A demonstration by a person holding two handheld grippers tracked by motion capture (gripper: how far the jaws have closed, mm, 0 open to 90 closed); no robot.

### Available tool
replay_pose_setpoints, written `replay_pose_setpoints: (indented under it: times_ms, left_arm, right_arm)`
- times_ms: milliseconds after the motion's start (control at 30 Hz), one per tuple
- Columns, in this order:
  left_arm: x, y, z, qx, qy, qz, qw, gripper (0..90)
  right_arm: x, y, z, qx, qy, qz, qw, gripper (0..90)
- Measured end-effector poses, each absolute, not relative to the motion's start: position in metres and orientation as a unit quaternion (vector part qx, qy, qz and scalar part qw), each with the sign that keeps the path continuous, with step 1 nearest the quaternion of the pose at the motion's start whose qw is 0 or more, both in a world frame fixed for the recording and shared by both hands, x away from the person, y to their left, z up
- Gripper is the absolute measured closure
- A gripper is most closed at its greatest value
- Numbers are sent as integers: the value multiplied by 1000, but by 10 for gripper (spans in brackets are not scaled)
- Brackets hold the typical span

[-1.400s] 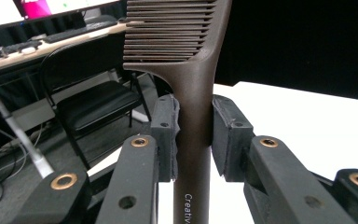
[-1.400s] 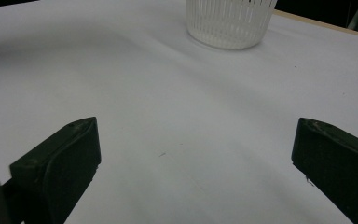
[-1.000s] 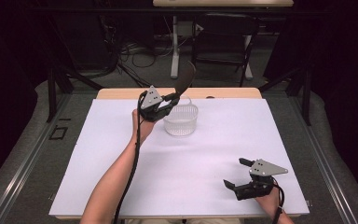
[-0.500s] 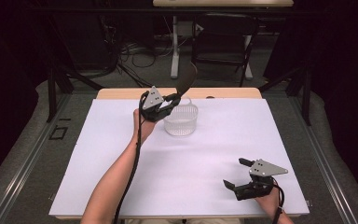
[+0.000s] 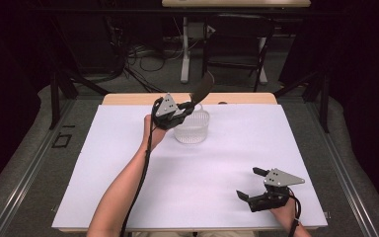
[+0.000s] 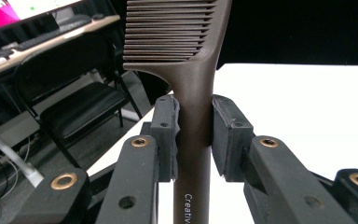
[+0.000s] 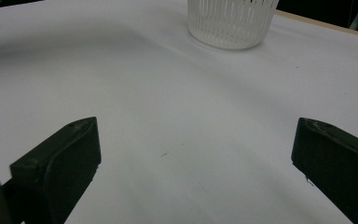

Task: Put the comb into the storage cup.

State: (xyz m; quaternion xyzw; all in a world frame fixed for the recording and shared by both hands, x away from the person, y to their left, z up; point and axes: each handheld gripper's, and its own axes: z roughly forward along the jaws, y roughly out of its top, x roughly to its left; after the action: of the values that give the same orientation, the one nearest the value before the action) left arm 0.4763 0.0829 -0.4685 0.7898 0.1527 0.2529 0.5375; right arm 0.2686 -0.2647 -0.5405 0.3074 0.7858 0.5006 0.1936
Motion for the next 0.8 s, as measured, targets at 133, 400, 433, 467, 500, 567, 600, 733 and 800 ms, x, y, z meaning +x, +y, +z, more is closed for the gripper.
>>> replay_pose_setpoints:
  times_ms: [133, 400, 433, 467, 500, 567, 600, 733, 800]
  left_arm:
    - [478, 83, -471, 795, 155, 247, 532, 721]
    - [481, 83, -474, 803, 152, 234, 526, 721]
    - [481, 83, -474, 804, 151, 234, 526, 721]
    - [481, 83, -474, 804, 152, 234, 525, 721]
    - [481, 83, -474, 804, 152, 233, 526, 721]
    - [481, 83, -474, 805, 150, 233, 525, 721]
    - [481, 83, -474, 806, 150, 232, 523, 721]
    - [482, 82, -476, 807, 153, 229, 523, 721]
    - [482, 82, -477, 807, 156, 224, 523, 721]
  right_arm:
    - [269, -265, -541, 307, 786, 501, 192, 11]
    - [269, -265, -541, 308, 786, 500, 192, 11]
    - [269, -265, -541, 308, 786, 500, 192, 11]
    - [269, -265, -541, 308, 786, 500, 192, 11]
    - [269, -265, -541, 307, 785, 502, 193, 11]
    - [269, -265, -541, 307, 786, 500, 193, 11]
    - [269, -264, -541, 308, 786, 500, 192, 11]
    - [269, -264, -541, 308, 787, 499, 192, 11]
    - [269, -264, -541, 309, 787, 498, 192, 11]
